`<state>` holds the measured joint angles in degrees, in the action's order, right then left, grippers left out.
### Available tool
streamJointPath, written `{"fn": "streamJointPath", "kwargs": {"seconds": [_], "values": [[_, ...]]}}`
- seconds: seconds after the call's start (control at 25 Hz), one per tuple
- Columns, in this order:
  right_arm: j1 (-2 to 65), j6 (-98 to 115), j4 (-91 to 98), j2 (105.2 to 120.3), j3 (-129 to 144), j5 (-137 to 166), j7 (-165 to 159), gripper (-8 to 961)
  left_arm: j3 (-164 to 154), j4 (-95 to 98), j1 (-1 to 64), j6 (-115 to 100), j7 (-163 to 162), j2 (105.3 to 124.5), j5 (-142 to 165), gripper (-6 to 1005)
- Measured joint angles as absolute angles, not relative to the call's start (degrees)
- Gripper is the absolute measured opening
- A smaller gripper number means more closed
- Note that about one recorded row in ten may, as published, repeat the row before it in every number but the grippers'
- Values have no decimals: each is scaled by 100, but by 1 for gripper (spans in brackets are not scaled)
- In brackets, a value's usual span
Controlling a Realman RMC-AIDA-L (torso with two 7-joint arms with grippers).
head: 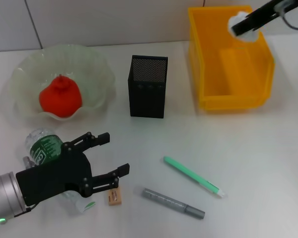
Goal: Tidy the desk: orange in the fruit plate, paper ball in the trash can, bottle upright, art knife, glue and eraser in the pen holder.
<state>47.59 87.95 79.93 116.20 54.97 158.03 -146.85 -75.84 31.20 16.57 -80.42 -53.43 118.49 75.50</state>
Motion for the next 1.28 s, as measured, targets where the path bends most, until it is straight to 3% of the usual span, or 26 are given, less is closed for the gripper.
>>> {"fn": "streamJointPath", "kwargs": {"seconds": [0.4,1.16,1.28], "values": [[4680,7591,7005,11615,5408,15855,-14680,442,-7585,3123,1670,-8075,-5335,11856,7549,867],[4681,7166,6752,11643,5403,15796,-14669,451,-7578,3124,1660,-8065,-5334,11854,7546,867],[4691,7161,6760,11646,5405,15796,-14669,550,-7576,3121,1649,-8087,-5335,11856,7529,867]]}}
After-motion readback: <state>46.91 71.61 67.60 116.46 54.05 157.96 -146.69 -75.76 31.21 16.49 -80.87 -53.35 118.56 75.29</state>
